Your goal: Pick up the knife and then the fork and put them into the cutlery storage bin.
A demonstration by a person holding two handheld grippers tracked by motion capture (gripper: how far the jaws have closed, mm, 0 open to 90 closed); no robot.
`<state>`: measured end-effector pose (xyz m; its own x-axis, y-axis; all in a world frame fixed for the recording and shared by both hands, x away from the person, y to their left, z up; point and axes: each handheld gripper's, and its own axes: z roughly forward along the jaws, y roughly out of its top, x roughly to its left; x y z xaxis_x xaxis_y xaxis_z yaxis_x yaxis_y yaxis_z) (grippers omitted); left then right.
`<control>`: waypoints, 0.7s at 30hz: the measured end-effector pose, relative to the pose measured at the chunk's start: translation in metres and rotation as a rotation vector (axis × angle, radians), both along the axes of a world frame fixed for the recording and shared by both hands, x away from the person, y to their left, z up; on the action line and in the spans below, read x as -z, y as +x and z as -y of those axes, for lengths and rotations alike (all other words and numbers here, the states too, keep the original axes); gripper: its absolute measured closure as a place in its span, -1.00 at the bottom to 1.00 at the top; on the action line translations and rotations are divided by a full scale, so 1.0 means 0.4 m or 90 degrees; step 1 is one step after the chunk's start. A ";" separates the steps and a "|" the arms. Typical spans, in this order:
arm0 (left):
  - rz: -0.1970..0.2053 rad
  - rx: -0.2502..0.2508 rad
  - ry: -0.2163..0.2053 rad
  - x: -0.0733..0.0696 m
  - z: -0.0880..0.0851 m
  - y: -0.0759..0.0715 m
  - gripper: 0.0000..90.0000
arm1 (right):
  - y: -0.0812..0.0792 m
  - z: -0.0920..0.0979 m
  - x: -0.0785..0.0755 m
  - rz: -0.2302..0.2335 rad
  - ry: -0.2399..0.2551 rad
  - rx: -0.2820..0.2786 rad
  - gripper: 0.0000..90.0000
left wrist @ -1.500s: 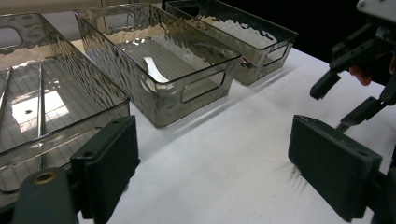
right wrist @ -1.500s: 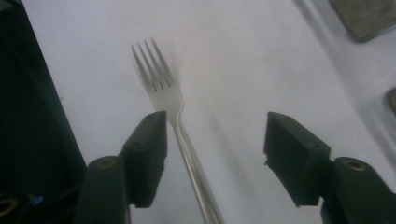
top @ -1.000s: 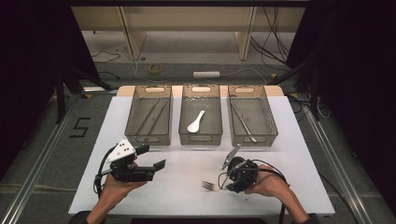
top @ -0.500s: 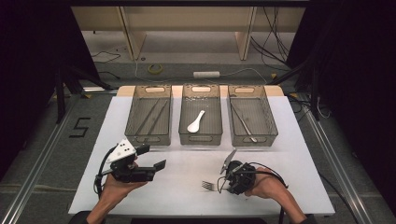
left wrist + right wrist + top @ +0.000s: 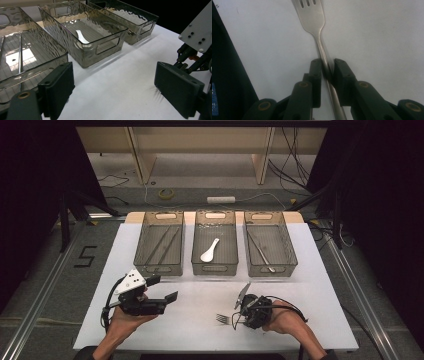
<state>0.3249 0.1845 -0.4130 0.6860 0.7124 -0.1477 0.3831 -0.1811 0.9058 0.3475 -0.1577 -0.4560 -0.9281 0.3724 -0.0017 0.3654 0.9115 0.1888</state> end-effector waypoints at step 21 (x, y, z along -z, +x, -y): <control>0.001 0.000 0.000 0.000 -0.001 0.000 -0.65 | -0.001 -0.001 -0.003 0.000 0.002 -0.033 0.89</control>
<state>0.3247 0.1847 -0.4128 0.6861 0.7127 -0.1460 0.3816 -0.1816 0.9063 0.3471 -0.1574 -0.4549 -0.9461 0.3240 -0.0003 0.3179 0.9285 0.1920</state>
